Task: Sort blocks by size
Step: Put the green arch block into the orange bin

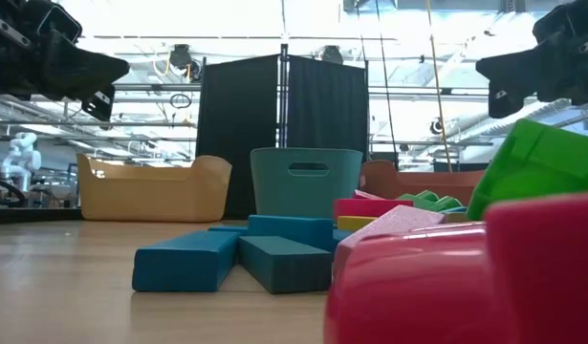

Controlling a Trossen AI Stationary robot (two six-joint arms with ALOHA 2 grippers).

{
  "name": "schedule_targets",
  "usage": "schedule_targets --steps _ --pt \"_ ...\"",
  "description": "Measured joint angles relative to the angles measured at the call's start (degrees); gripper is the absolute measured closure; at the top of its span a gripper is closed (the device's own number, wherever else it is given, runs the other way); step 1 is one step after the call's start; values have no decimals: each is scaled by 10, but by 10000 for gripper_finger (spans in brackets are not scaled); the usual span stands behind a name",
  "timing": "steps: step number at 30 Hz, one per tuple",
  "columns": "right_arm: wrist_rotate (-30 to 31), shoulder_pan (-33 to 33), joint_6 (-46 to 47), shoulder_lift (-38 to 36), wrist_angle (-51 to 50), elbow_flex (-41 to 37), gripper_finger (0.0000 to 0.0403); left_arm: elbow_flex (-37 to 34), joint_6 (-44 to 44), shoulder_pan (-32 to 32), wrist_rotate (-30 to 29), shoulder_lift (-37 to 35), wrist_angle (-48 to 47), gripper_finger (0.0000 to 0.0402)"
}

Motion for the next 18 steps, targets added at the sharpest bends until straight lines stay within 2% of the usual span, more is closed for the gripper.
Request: schedule_targets --steps 9,18 --pt "77 0 21 29 -28 0 395 0 1 0 -1 0 16 401" --pt "139 -1 49 141 -24 0 316 0 25 0 -68 0 45 401"
